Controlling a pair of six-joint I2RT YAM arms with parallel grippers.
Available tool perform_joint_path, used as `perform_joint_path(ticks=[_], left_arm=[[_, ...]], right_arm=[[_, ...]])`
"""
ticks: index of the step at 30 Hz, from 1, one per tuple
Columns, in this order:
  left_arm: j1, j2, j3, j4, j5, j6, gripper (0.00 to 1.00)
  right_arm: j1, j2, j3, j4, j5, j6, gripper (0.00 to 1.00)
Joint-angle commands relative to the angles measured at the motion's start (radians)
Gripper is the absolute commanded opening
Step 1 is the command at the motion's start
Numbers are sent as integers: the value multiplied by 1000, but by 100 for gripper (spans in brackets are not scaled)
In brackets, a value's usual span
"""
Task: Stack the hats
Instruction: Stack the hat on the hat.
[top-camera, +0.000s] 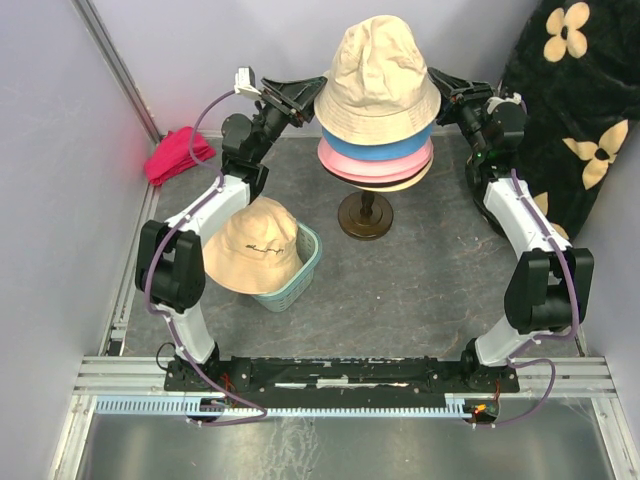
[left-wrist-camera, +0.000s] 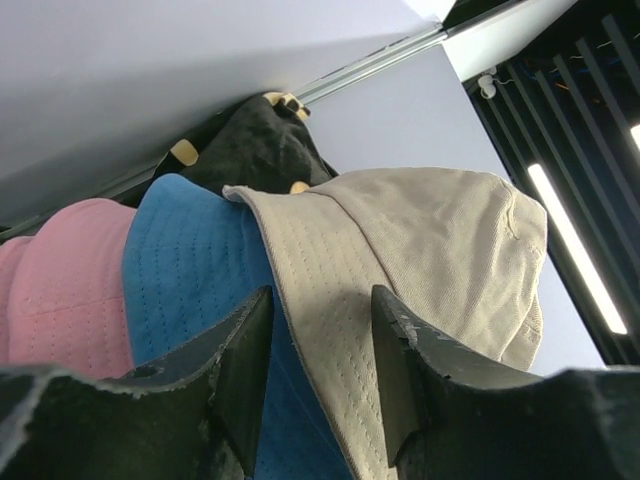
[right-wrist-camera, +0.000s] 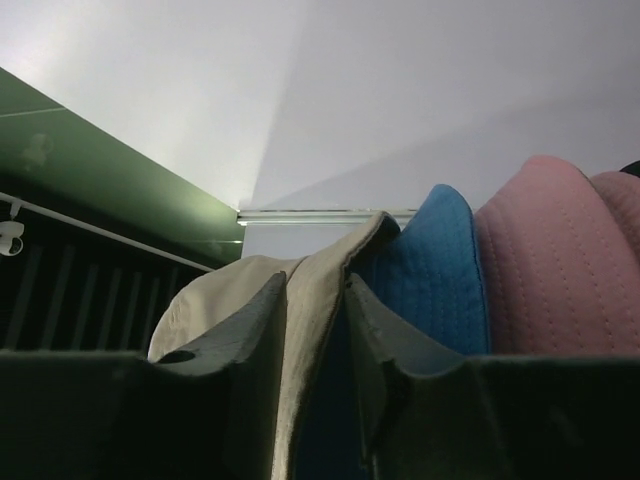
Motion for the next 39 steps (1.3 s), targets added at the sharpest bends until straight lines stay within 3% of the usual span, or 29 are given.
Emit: perform_joint_path(ticks=[1,6,15,33,39], left_arm=[[-5,4,33,78,19,-48,48],[-9,14,25,104,11,-68,30],[-10,25,-6,135,-22,-95,24],[-25,1,-121,91,-47,-89,4],[-31,-19,-168,87,-53,-85,3]], right_arm=[[8,-3,10,113,-10,44,33],[8,-7,-6,119,0,54,16],[6,1,-45,115,61,54,5],[6,-1,-123,58,66,-8,1],[6,-12,-155,53,56,-25,1]])
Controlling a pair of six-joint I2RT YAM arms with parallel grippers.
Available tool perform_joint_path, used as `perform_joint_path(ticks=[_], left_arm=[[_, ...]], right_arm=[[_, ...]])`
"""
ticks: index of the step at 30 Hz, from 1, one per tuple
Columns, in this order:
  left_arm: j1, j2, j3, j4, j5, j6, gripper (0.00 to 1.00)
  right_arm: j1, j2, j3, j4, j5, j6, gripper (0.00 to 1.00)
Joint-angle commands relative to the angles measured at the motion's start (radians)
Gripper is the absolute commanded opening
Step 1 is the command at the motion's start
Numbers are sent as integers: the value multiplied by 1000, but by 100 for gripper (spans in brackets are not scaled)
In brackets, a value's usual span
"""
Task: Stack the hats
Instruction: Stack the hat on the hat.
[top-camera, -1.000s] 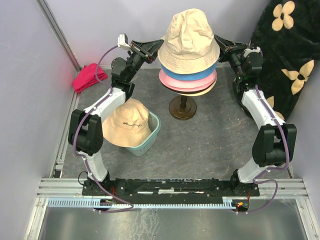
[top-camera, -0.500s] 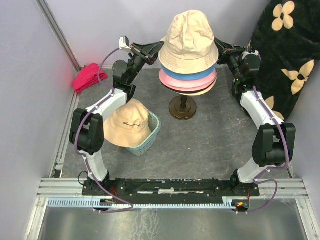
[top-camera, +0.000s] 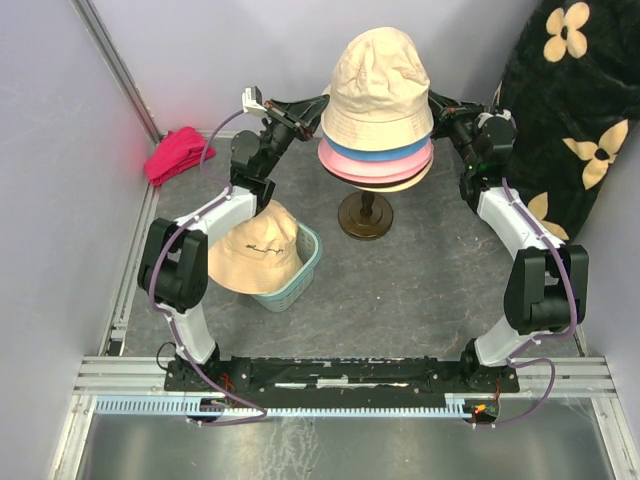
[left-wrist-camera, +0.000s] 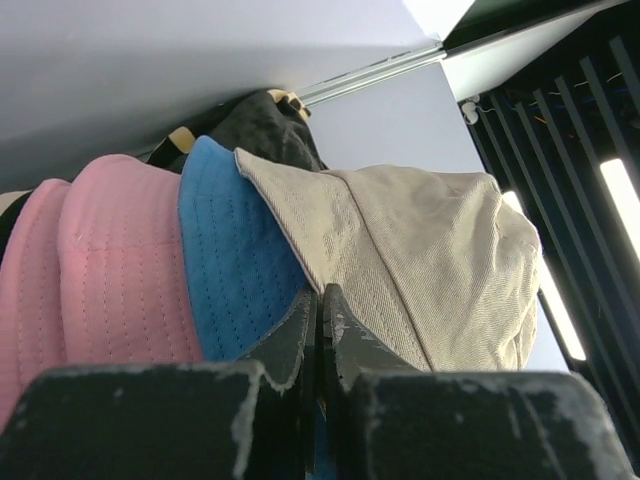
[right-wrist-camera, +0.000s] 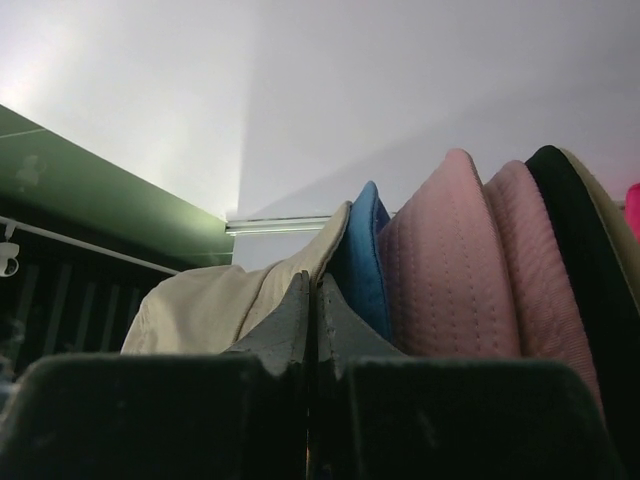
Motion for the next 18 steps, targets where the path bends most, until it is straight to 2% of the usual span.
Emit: perform_joint_path(ticks=[1,11,18], left_arm=[[-5,-40,-58,-37,12,5,3],[-10,-76,-132,-74,-6,7,3],[-12,-88,-114,-193,-7,30,3]], right_arm=[[-10,-17,-45,-18,9,-47,1],[-11,-23,-76,-22,-1,-62,1],[-11,-20,-73,-74,10,-104,1]])
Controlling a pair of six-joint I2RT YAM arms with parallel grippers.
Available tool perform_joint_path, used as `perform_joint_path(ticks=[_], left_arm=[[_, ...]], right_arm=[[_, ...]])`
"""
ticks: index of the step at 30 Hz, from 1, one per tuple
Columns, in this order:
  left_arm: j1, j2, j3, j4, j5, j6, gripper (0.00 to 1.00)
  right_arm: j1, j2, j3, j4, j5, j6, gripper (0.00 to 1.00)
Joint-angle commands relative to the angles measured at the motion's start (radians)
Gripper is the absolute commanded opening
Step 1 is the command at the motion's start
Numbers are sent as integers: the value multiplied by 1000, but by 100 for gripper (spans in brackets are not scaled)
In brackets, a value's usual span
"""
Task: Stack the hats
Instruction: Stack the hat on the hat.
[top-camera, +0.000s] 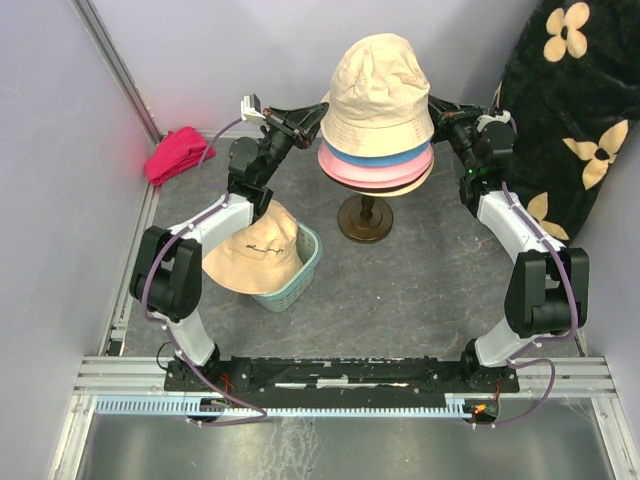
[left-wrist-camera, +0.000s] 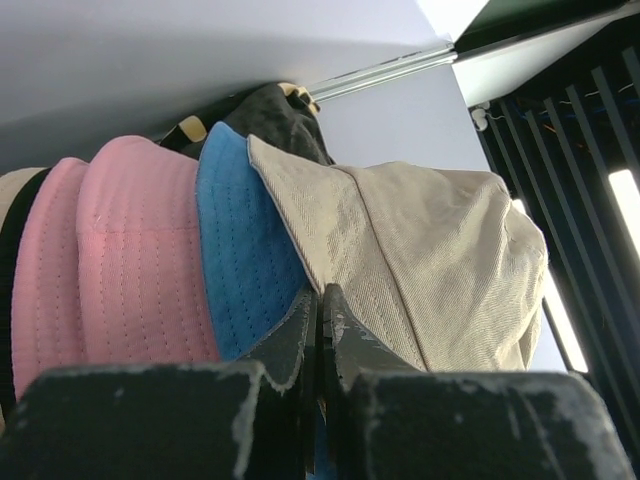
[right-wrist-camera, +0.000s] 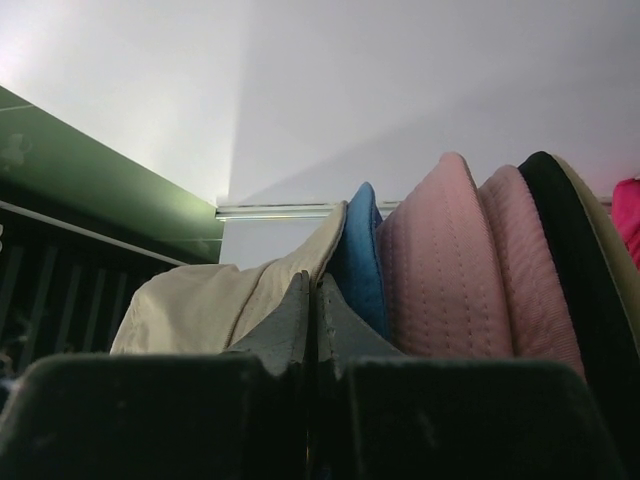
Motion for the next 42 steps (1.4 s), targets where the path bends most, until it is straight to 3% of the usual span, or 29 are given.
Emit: perform_joint_path(ticks=[1,9,17,20,32,42], left_arm=[[-1,-18,-23,-188,18,35,3],[-3,-36,-45,-177,8,29,3],[-3,-22,-21,-98,25,-2,7],[-2,-24,-21,-84,29,-7,8],[-2,-62,-38,-84,26,0,9],[-10,-81,-70,-83,18,-1,9]], right_arm=[[-14,0,-30,-123,31,-84,1],[-12,-20,-6,-165,40,-139,2],[-23,-76,58,-216,74,-208,36],[-34,-102,55,-220,90,-222,44],[-60,-345,9,-400,170,-318,50],[-60,-501,-37,-609,104,-370,52]])
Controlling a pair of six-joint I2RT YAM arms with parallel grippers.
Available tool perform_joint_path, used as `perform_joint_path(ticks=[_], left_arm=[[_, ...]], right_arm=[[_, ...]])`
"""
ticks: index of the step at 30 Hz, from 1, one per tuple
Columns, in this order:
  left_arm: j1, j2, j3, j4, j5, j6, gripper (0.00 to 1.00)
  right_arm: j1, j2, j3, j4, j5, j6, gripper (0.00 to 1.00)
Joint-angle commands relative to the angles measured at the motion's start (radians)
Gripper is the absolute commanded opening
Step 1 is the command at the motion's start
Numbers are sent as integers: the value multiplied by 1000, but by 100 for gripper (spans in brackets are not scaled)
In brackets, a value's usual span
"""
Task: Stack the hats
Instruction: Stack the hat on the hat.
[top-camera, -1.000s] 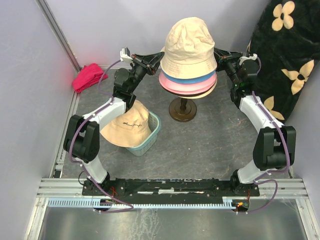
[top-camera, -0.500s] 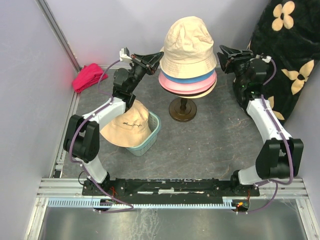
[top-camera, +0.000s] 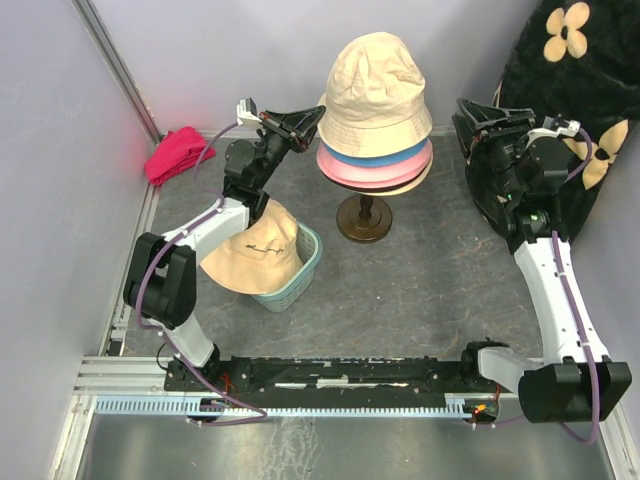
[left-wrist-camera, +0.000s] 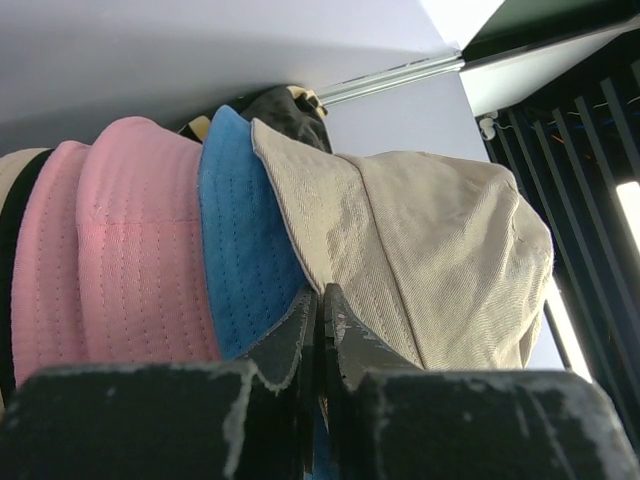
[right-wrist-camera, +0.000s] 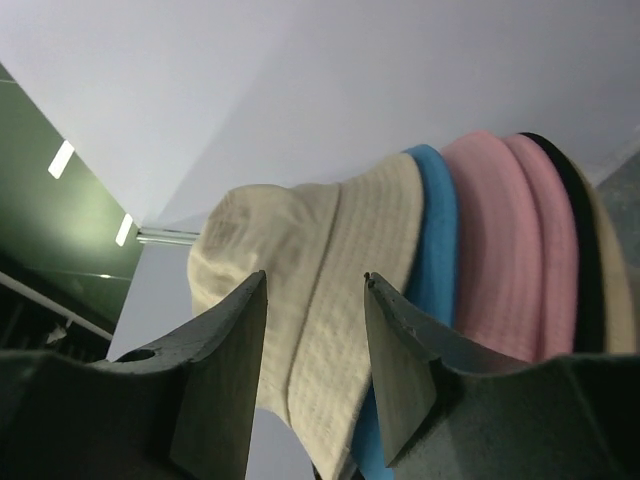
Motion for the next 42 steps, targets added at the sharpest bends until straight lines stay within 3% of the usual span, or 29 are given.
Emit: perform_joint_path(ticks=[1,10,21,34,37,40,42], left_arm=[[-10,-26,-29,-32,30,0,8],[-29,-21,-26,-38,31,-1,8],[-43,-11,-8,-49,30,7,7],[-49,-8,-11,-54,27,14,5],[-51,-8,-13,-54,22,14,4],[-52,-8,-18,-56,15,13,3],[-51,-10,-25,-59,8,11,3]], right_arm=[[-3,-57,-30,-112,-36,-48,52],[29,-48,-29,-83,-92,-27,54],[110,0,-16,-25,-69,3,54],[115,24,-54,95,-39,72,50],[116,32,-68,104,-43,79,33],[116,35,-94,102,-54,85,5],[116,30,-116,99,-59,84,1]])
